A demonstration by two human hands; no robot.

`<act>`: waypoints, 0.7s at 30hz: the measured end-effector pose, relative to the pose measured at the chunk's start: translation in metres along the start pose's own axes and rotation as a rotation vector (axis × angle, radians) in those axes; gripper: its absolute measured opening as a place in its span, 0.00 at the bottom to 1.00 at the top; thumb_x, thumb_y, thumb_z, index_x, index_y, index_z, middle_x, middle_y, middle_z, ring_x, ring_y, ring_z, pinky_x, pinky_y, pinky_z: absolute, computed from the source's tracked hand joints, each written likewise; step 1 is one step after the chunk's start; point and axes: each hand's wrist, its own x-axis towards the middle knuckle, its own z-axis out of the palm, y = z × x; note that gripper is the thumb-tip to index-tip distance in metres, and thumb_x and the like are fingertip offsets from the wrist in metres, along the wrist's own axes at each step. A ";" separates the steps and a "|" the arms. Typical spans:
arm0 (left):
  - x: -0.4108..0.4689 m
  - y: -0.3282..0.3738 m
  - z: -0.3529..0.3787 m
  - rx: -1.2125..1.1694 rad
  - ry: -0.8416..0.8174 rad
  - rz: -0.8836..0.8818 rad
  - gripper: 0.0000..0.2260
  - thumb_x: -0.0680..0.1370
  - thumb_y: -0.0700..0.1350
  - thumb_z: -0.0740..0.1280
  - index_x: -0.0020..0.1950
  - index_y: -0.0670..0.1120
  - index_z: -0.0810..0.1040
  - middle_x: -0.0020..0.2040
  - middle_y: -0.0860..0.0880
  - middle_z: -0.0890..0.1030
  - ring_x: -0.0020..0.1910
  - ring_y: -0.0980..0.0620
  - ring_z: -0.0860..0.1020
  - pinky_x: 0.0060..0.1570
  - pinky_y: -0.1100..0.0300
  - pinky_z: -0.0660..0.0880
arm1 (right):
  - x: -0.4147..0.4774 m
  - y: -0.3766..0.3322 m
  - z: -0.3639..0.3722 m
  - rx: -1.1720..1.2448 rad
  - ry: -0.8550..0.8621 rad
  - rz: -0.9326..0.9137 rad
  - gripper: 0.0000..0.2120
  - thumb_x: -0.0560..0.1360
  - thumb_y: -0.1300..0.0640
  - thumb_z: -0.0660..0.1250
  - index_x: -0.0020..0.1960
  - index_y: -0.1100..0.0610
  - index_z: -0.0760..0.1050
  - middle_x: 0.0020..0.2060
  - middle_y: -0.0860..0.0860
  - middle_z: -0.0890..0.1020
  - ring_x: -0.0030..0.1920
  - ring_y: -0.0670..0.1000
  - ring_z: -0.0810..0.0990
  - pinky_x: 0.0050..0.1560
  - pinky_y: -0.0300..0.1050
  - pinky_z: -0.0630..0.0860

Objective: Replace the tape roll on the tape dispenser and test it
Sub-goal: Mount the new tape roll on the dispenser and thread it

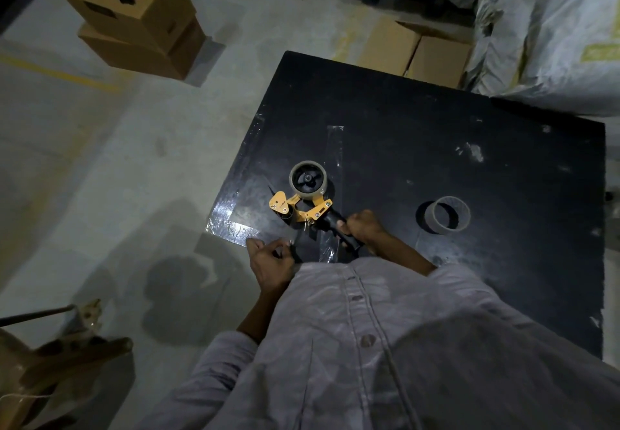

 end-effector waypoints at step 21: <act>0.057 0.008 -0.034 -0.106 -0.135 0.143 0.10 0.81 0.33 0.73 0.61 0.32 0.89 0.60 0.37 0.90 0.59 0.38 0.90 0.66 0.42 0.84 | 0.013 0.003 -0.010 -0.123 -0.019 -0.051 0.18 0.87 0.61 0.67 0.66 0.77 0.81 0.61 0.74 0.86 0.58 0.69 0.89 0.66 0.66 0.83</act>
